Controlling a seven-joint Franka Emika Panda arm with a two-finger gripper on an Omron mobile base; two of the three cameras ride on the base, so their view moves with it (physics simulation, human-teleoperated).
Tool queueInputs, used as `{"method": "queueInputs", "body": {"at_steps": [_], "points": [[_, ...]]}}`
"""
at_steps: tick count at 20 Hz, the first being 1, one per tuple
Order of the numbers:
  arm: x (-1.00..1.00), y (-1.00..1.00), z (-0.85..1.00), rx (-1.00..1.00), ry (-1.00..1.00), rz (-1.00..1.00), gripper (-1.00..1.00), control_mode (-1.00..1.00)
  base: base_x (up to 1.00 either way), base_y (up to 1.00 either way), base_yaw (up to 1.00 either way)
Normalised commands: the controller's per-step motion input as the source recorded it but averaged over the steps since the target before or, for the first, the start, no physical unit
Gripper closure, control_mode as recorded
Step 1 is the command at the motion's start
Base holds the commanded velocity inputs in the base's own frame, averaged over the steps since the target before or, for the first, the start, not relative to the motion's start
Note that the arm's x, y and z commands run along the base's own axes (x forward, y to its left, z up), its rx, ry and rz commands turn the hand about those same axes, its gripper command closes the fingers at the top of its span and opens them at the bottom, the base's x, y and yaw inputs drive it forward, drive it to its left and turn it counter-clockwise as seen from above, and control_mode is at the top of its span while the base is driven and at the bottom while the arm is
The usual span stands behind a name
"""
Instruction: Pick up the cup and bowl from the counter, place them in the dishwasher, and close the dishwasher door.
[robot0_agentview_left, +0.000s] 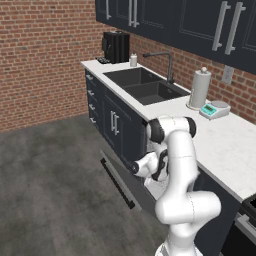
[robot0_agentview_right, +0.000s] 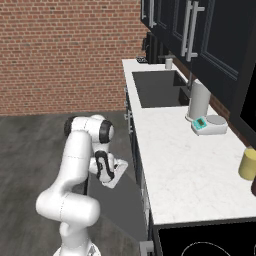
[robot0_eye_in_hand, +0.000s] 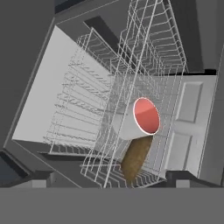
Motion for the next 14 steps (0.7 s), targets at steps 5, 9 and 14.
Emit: {"method": "queueInputs", "body": {"at_steps": [5, 9, 14], "points": [[-0.08, 0.88, 1.0, 0.03, 0.05, -0.02, -1.0, -1.0, 0.0, 0.0, 0.0], [-0.05, 0.98, 1.0, 0.13, 0.13, -0.09, -1.0, -1.0, 0.0, 0.0, 0.0], [-0.27, 1.0, 0.84, 0.16, 0.19, -0.14, -1.0, -1.0, 0.0, 0.0, 0.0]]}}
